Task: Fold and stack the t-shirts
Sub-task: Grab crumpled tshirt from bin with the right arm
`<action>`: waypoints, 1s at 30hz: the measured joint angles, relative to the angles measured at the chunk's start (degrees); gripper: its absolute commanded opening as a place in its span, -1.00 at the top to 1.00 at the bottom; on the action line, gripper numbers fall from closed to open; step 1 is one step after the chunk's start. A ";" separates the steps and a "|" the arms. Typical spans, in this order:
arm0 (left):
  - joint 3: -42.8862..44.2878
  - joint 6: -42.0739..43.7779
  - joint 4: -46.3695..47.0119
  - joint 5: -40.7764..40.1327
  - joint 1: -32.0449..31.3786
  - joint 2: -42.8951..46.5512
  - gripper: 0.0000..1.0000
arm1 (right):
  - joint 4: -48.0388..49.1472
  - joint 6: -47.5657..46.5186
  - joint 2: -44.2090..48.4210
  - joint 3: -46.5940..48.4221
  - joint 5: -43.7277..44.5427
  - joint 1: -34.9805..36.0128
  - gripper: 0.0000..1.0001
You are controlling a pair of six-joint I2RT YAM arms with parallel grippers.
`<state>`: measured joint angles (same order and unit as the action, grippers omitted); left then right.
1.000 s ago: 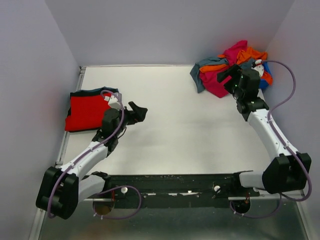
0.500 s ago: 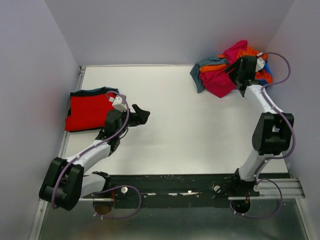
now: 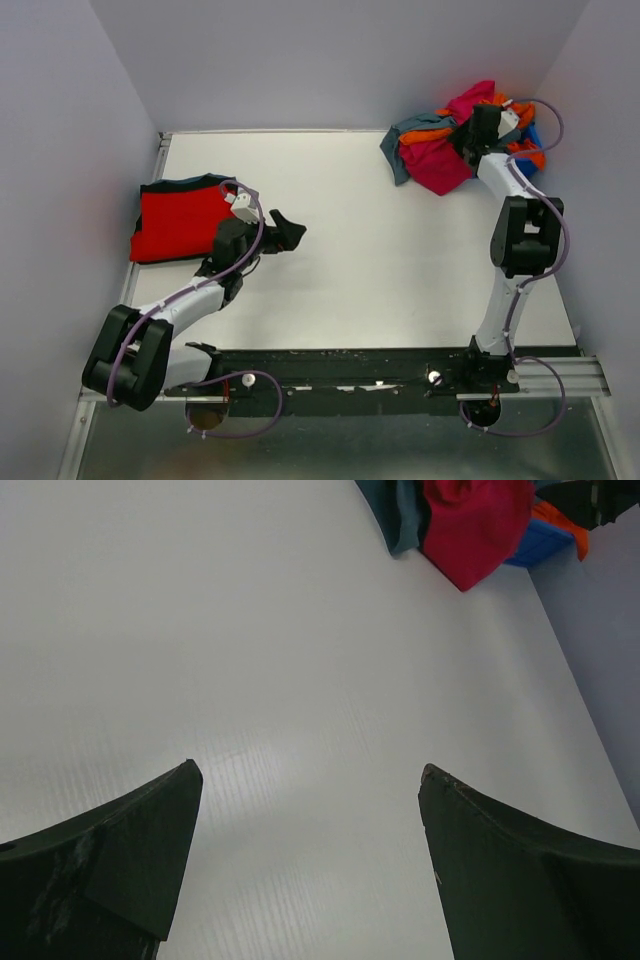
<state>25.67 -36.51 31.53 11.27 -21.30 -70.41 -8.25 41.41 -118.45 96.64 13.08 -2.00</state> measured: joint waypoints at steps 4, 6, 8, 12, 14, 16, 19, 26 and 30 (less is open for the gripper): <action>0.17 0.00 0.07 0.20 -0.20 -0.24 -0.96 | -0.81 -0.52 -3.67 3.48 0.17 -0.24 0.16; 0.20 0.02 0.07 0.24 -0.20 -0.33 -0.96 | -1.05 -0.70 -5.03 4.46 0.20 -0.37 0.34; 0.31 0.02 0.07 0.33 -0.20 -0.44 -0.96 | -1.46 -0.90 -5.79 4.68 0.20 -0.37 0.58; 0.87 0.07 0.09 0.59 -0.20 -0.81 -0.96 | -1.99 -1.22 -6.49 5.46 -0.13 -0.37 0.99; 0.92 0.11 0.09 0.74 -0.22 -0.83 -0.96 | -2.10 -1.38 -6.40 5.88 -0.66 -0.37 0.99; 0.92 0.20 0.07 0.79 -0.31 -0.85 -0.96 | -2.16 -1.38 -5.86 5.99 -1.33 -0.37 0.99; 0.96 0.31 -0.04 0.81 -0.59 -0.85 -0.96 | -2.21 -1.40 -3.08 4.94 -2.32 -0.37 0.99; 1.11 0.55 -0.76 0.79 -0.90 -0.83 -0.96 | -2.47 -1.42 13.16 2.75 -2.89 -0.66 0.99; 1.11 0.74 -0.87 0.79 -1.25 -0.81 -0.96 | -2.56 -2.05 23.61 3.10 -2.93 -0.85 0.99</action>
<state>26.79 -35.77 30.65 12.05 -22.55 -71.22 -10.81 39.35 -94.85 99.74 10.15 -2.85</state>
